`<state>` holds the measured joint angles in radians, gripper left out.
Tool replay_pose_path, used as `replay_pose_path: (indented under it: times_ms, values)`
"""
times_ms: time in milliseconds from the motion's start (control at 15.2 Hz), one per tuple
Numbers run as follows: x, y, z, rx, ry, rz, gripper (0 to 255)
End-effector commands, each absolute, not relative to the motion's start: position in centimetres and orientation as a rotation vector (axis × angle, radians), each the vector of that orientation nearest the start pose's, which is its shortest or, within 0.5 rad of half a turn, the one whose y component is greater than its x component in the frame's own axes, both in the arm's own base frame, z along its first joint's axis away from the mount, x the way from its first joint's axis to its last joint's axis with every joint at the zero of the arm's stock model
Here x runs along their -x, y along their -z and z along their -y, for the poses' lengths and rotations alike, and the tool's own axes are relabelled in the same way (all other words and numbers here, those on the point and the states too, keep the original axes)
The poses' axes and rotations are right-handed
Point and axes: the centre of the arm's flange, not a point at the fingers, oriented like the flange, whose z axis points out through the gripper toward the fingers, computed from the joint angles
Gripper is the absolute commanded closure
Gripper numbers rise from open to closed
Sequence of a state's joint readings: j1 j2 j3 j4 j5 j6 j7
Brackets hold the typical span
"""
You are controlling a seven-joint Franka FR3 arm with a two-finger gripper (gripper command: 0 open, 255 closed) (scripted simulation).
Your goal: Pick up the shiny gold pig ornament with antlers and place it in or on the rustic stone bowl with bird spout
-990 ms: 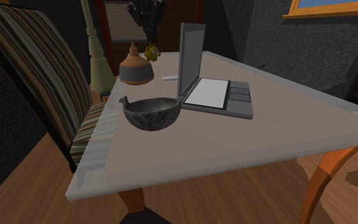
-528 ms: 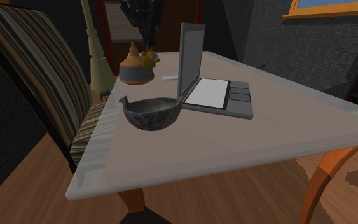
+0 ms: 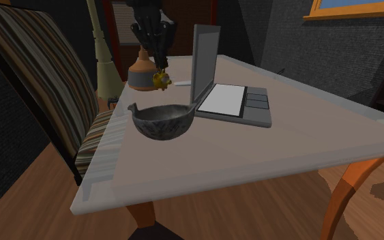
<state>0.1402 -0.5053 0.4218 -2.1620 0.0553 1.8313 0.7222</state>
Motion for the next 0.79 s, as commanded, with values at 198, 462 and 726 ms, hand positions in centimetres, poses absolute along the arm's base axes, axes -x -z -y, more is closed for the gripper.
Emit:
replay_pose_path:
  times_ms: [198,462,726]
  values:
    - [-34.2,-56.0,-25.7,3.148,0.311,-0.324,255]
    - [-34.2,-54.7,-25.7,3.148,0.311,-0.324,255]
    - [-34.2,-54.7,-25.7,3.148,0.311,-0.324,255]
